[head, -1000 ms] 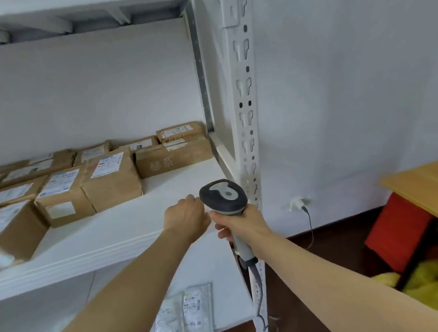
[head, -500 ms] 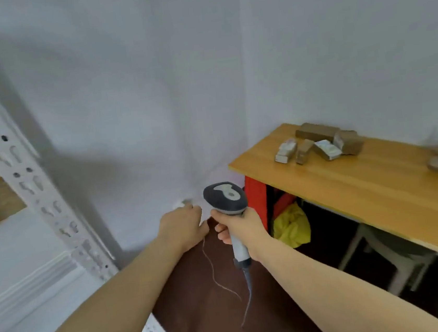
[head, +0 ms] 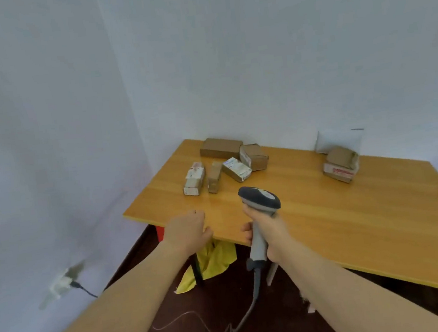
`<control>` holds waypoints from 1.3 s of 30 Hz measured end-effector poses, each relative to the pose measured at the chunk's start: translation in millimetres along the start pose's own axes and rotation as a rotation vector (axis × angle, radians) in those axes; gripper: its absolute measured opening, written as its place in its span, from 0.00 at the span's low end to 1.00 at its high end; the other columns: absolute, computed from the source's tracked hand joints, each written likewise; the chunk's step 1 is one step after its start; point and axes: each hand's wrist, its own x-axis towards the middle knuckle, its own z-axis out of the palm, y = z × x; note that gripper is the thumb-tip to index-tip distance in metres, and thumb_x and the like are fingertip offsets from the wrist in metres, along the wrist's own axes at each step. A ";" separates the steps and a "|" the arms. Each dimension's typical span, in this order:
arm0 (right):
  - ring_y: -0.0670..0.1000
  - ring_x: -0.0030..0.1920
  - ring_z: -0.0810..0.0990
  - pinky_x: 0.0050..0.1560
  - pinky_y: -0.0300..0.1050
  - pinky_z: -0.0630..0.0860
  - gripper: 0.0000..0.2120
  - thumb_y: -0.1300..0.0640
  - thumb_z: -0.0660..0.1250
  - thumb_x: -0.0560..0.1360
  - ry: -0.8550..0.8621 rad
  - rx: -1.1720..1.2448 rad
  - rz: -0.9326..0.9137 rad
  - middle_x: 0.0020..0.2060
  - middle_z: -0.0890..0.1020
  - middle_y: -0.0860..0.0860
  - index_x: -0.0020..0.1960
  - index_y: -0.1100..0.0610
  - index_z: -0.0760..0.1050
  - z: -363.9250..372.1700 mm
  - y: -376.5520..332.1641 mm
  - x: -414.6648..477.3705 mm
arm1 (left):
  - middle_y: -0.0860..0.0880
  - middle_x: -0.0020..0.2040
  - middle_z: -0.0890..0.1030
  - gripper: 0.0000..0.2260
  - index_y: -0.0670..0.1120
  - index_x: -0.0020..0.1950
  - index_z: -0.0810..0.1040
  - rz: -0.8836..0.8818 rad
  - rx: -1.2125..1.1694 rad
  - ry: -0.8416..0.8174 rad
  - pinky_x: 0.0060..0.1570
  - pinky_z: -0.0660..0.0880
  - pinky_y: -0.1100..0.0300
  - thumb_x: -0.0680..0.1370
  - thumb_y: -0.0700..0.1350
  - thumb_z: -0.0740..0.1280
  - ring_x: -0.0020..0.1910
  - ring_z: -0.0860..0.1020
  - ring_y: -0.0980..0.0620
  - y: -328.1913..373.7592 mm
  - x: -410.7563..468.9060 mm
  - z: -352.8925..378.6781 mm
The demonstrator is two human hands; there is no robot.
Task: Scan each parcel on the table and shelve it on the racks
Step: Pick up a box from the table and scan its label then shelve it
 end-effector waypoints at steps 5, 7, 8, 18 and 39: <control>0.52 0.26 0.72 0.29 0.45 0.72 0.10 0.54 0.72 0.75 0.095 0.121 0.071 0.29 0.77 0.57 0.49 0.60 0.75 -15.2 -34.6 63.6 | 0.47 0.60 0.75 0.18 0.45 0.63 0.73 0.031 -0.039 -0.014 0.48 0.75 0.54 0.80 0.55 0.58 0.56 0.76 0.47 1.4 94.8 -3.7; 0.52 0.26 0.72 0.29 0.45 0.72 0.10 0.55 0.72 0.75 0.110 0.162 0.097 0.29 0.77 0.57 0.48 0.60 0.75 -23.2 -46.7 93.0 | 0.48 0.59 0.75 0.17 0.45 0.61 0.73 0.028 -0.016 -0.017 0.46 0.73 0.55 0.79 0.55 0.58 0.55 0.76 0.47 6.2 131.8 -2.8; 0.52 0.26 0.72 0.29 0.45 0.72 0.10 0.55 0.71 0.75 0.111 0.180 0.107 0.28 0.77 0.57 0.48 0.60 0.75 -26.6 -52.8 108.8 | 0.48 0.58 0.75 0.16 0.45 0.60 0.73 0.019 -0.015 -0.018 0.46 0.73 0.55 0.79 0.54 0.59 0.56 0.76 0.47 8.1 150.5 -3.0; 0.48 0.23 0.73 0.28 0.40 0.74 0.11 0.53 0.72 0.74 0.017 0.260 0.246 0.26 0.77 0.53 0.43 0.60 0.75 -41.6 -125.1 269.1 | 0.47 0.67 0.70 0.19 0.46 0.69 0.68 -0.109 -0.017 -0.101 0.54 0.71 0.54 0.79 0.47 0.62 0.65 0.70 0.47 26.5 311.1 5.0; 0.48 0.23 0.73 0.28 0.40 0.76 0.10 0.55 0.73 0.73 0.082 0.326 0.409 0.29 0.78 0.54 0.48 0.59 0.76 -4.8 -180.3 491.5 | 0.45 0.79 0.44 0.45 0.42 0.78 0.38 0.258 0.181 -0.386 0.76 0.42 0.50 0.73 0.39 0.68 0.78 0.42 0.46 14.7 613.6 92.4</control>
